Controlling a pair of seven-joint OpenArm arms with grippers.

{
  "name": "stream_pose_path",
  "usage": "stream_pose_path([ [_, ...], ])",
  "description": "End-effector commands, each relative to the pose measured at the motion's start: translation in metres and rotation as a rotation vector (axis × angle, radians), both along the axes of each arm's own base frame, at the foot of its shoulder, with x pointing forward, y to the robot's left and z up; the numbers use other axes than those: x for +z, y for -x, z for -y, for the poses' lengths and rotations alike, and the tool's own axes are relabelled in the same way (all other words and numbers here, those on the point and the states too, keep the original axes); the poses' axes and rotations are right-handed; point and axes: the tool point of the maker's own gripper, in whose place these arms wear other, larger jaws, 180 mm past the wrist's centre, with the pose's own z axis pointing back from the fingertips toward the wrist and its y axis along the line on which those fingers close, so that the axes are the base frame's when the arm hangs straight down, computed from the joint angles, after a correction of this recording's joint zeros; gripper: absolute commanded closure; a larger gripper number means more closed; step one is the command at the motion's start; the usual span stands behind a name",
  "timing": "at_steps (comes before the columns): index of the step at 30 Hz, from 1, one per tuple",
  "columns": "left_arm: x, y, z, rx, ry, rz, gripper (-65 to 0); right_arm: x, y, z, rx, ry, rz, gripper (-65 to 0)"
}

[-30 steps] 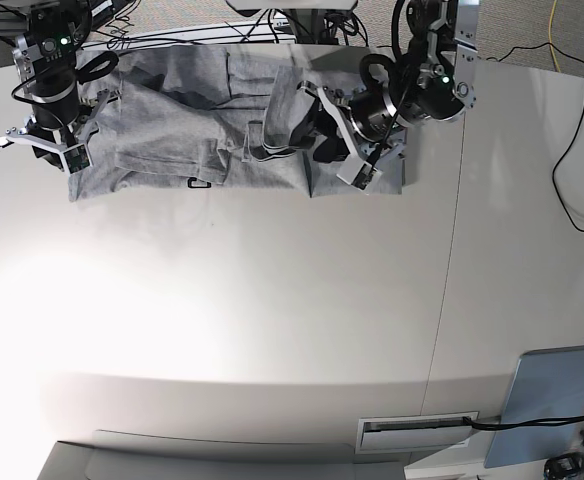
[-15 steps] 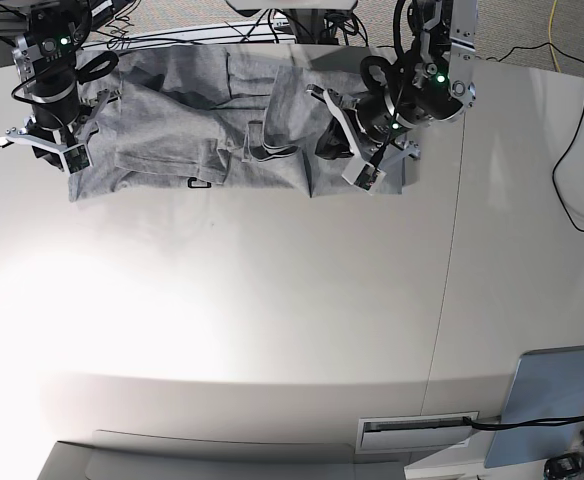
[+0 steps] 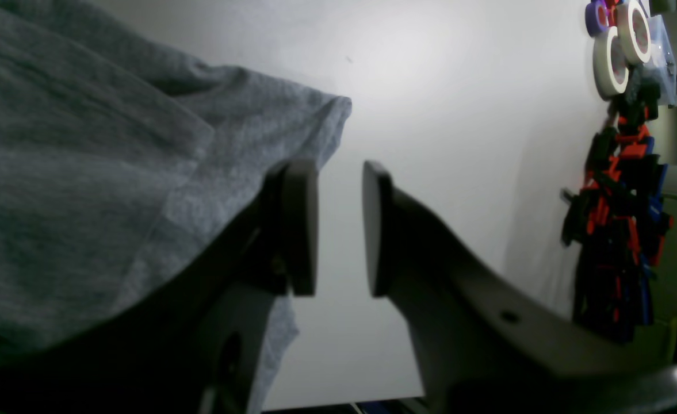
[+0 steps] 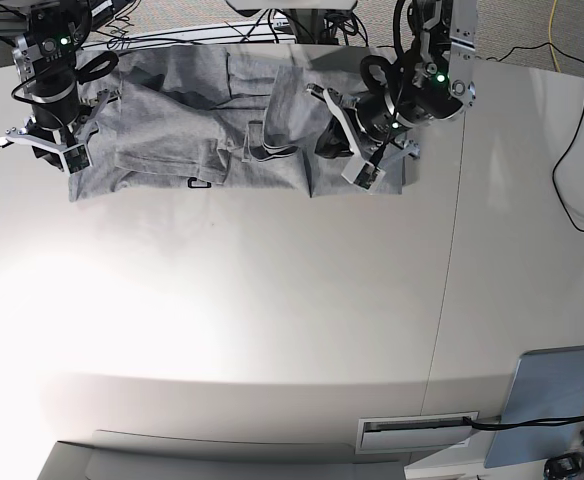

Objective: Fold the T-shirt properly
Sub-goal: 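Fold the strip's end with the left gripper toward the middle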

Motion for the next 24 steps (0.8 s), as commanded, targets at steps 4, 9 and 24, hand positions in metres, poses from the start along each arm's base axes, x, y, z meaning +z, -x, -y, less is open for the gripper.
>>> stream_pose_path([
  [4,0.005,-0.005,-0.003,0.008,-0.02,0.036,0.0,0.012,-0.006,0.001,0.014,0.017,0.043,-14.2],
  [9,-0.007,-0.003,-0.006,0.023,-0.036,0.002,0.0,0.012,-0.006,0.001,0.014,0.016,0.043,-14.2],
  [24,-0.02,-0.011,0.014,0.02,0.059,-0.004,0.0,0.012,-0.007,0.0,0.018,0.014,0.048,-14.2],
])
